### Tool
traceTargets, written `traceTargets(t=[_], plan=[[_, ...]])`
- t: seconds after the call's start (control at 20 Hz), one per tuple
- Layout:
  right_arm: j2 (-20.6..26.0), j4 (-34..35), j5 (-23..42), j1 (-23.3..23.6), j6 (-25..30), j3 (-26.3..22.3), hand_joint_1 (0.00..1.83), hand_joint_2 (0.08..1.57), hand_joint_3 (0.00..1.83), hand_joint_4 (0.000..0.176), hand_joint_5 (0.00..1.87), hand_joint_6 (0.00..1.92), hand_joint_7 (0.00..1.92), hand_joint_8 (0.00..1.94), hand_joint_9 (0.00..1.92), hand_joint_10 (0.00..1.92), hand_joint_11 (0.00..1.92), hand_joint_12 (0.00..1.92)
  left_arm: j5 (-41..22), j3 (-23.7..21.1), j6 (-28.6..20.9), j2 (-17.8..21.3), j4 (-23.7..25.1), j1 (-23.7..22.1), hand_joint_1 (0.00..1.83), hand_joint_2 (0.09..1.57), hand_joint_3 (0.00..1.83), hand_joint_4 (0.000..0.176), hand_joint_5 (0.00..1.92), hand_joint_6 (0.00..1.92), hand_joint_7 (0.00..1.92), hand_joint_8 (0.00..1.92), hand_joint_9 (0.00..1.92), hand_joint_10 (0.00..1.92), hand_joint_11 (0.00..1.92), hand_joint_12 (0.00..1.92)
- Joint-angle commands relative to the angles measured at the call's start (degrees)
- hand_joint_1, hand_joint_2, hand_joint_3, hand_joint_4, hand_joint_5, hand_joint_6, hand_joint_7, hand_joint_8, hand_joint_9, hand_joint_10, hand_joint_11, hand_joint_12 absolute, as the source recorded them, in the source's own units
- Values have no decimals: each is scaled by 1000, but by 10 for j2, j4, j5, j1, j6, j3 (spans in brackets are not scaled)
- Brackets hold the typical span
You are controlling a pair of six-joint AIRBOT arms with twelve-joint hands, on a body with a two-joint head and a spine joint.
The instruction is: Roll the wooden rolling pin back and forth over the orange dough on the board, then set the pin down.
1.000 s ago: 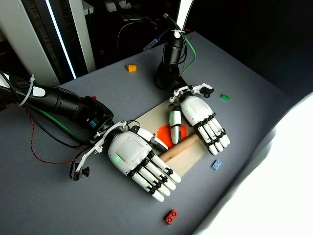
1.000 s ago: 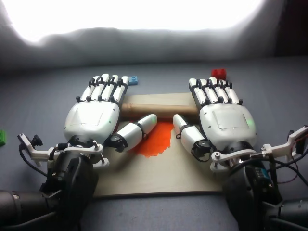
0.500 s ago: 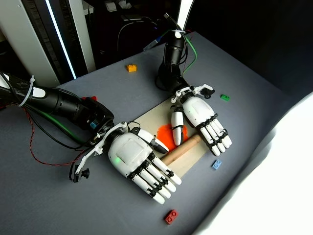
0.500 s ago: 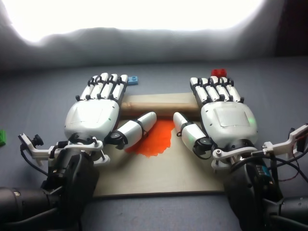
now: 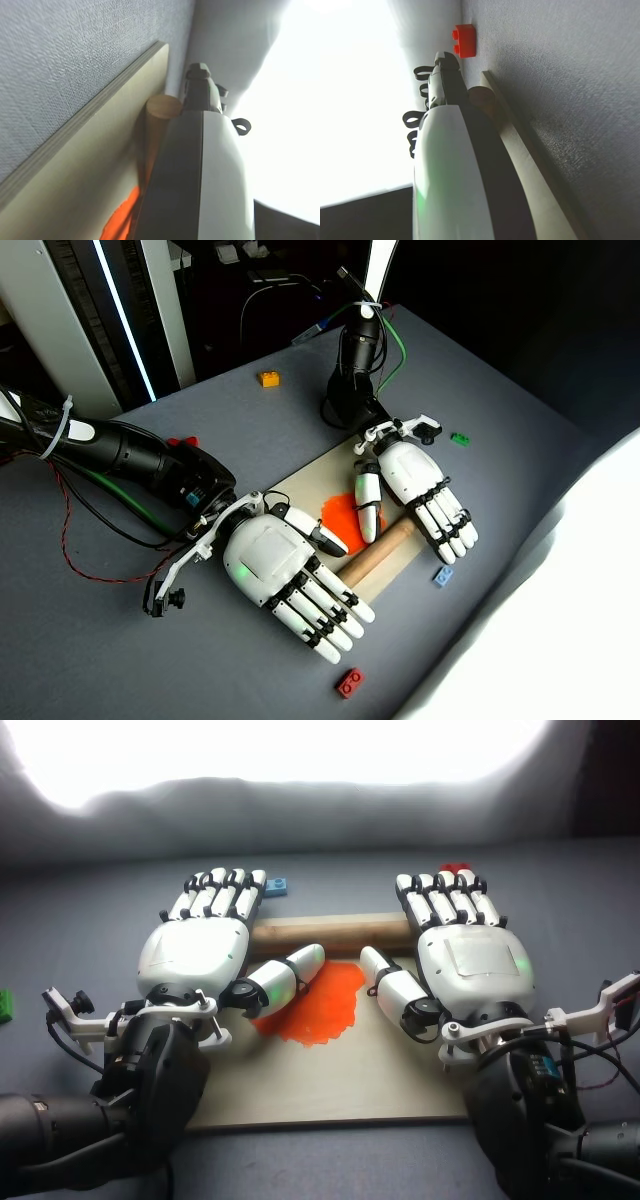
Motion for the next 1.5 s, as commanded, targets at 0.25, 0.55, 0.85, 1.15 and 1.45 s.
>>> traceTargets(t=[0.25, 0.55, 0.85, 1.15, 1.45], plan=[[2, -37, 39, 5, 11, 5, 0, 1349, 2, 0, 130, 1, 113, 0, 76, 1, 0, 292, -3, 10, 1, -9, -21, -4, 0, 1266, 7, 0, 0, 0, 0, 0, 0, 0, 0, 0], [2, -37, 25, 6, 20, 12, 0, 1344, 0, 0, 127, 0, 109, 1, 62, 3, 0, 304, 10, 20, -4, -13, -25, -12, 0, 1265, 6, 0, 0, 0, 0, 0, 0, 0, 0, 0], [3, -37, 17, 7, 28, 17, 0, 1341, 0, 0, 132, 4, 125, 3, 83, 7, 0, 217, 17, 24, -4, -16, -30, -17, 0, 1255, 1, 0, 0, 0, 0, 0, 0, 0, 0, 0], [4, -37, 15, 6, 29, 20, 0, 1341, 0, 0, 134, 2, 130, 3, 85, 5, 0, 165, 19, 20, -12, -15, -26, -17, 0, 1255, 0, 0, 0, 0, 0, 0, 0, 0, 0, 0], [6, -37, 13, 4, 30, 20, 0, 1336, 0, 0, 114, 1, 114, 2, 89, 3, 0, 250, 27, 4, -19, -3, -16, -15, 0, 1258, 2, 0, 0, 0, 0, 0, 0, 0, 0, 0]])
